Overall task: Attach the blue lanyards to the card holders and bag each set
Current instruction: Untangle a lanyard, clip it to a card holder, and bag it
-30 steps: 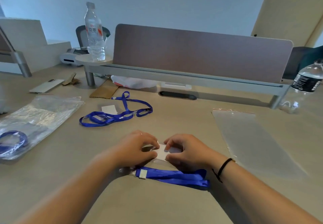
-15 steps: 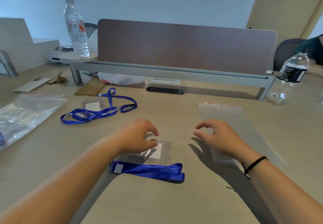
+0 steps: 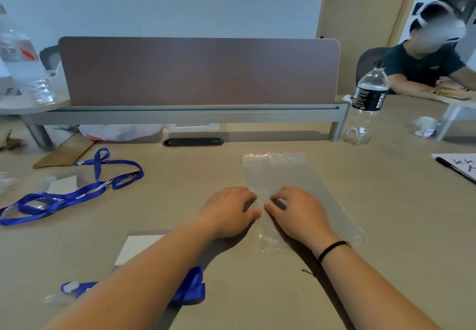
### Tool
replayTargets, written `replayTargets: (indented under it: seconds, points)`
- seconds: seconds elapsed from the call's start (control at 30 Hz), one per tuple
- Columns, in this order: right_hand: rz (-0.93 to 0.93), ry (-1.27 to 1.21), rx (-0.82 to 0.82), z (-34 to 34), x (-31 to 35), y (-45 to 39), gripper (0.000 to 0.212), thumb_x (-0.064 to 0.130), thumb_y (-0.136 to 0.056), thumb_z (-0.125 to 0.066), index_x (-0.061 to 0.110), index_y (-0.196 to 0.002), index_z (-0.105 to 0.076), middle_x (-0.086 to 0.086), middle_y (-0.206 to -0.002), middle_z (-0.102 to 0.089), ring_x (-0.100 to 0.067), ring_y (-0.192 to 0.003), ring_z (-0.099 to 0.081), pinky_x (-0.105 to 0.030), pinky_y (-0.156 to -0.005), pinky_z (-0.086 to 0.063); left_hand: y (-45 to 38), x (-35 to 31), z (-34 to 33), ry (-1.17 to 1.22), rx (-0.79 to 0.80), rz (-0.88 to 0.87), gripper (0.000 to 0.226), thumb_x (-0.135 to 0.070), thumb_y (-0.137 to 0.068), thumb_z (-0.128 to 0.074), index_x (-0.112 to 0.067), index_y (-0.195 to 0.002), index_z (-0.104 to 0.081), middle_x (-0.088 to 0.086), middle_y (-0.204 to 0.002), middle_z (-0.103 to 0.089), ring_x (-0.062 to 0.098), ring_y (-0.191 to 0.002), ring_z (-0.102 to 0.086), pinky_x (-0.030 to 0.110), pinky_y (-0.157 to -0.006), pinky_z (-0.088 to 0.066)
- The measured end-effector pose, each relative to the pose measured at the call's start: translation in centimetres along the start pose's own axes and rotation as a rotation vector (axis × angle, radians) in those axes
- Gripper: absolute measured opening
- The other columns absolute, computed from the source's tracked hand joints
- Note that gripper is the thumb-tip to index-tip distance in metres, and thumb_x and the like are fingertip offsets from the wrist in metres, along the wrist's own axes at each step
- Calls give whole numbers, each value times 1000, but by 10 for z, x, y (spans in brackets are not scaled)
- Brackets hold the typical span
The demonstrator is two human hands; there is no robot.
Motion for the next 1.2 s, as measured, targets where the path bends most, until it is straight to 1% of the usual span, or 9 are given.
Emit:
replayTargets:
  seconds: [0.17, 0.33, 0.53, 0.67, 0.77, 0.93, 1.0, 1.1, 1.2]
  points:
    - [-22, -64, -48, 4, -6, -5, 23, 39, -96, -57, 29, -102, -77, 7, -118, -69, -19, -111, -61, -34, -95, -43, -6, 1, -4, 26, -88, 40, 60, -67, -88, -53, -29, -134, -54, -9, -135, -60, 17, -127, -51, 38, -106, -44]
    - [-74, -180, -72, -1, -10, -9, 14, 34, -91, -63, 29, -86, -76, 11, -91, -71, -14, -89, -63, -31, -79, -50, -8, 3, -8, -21, -53, 40, 73, -73, -89, -47, -31, -148, -42, -9, -155, -43, 16, -143, -37, 38, -119, -31]
    - [-172, -468, -122, -2, -24, -14, 8, 28, -84, -73, 28, -76, -72, 13, -90, -68, -8, -89, -62, -28, -76, -52, -12, 3, -7, -52, -6, 35, 71, -73, -90, -44, -32, -147, -43, -9, -155, -42, 18, -143, -36, 39, -119, -31]
    - [-155, -582, -160, 1, -25, -14, 13, 32, -83, -78, 27, -74, -70, 15, -86, -70, -2, -91, -62, -26, -78, -49, -16, 4, 0, 255, 17, 120, 88, -88, -81, -22, -23, -115, -69, -3, -123, -69, 19, -117, -59, 39, -103, -45]
    - [-77, -675, -177, 7, -18, -11, 9, 29, -87, -75, 27, -79, -70, 16, -90, -71, 2, -91, -64, -19, -78, -46, -16, -1, 13, 687, -53, 250, 56, -66, -97, -37, -20, -101, -70, -12, -100, -68, 0, -91, -63, 15, -77, -44]
    - [140, -643, -132, 18, 8, 2, 10, 22, -90, -71, 30, -85, -67, 16, -90, -71, 4, -93, -64, -15, -81, -49, -18, 9, 21, 1305, -199, 516, 29, -26, -95, -67, -3, -113, -66, 12, -98, -70, 18, -77, -68, 30, -64, -59]
    - [231, -615, -120, 20, 19, 9, 21, 15, -87, -70, 34, -82, -63, 14, -87, -71, 1, -91, -65, -16, -81, -51, -18, 17, 25, 1401, -208, 619, 14, -11, -94, -64, -2, -105, -66, 15, -95, -69, 19, -67, -66, 37, -63, -60]
    - [312, -591, -87, 20, 30, 14, 35, 9, -83, -68, 42, -86, -55, 14, -86, -69, -5, -88, -65, -19, -80, -51, -16, 37, 41, 1504, -265, 716, 8, 3, -94, -59, -1, -89, -64, 13, -77, -66, 20, -62, -63, 30, -46, -58]
    - [342, -555, -46, 13, 33, 15, 34, 13, -80, -63, 42, -95, -52, 15, -87, -64, -9, -85, -63, -26, -78, -52, -6, 57, 60, 1554, -281, 710, 7, 5, -93, -60, 2, -88, -64, 13, -71, -67, 18, -59, -65, 29, -55, -60]
Point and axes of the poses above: each hand's wrist, its own y-axis away from the middle knuckle, its own z-axis out of the back of the hand, x = y × z, the point moved 5 cm from there along -y, towards the middle knuckle
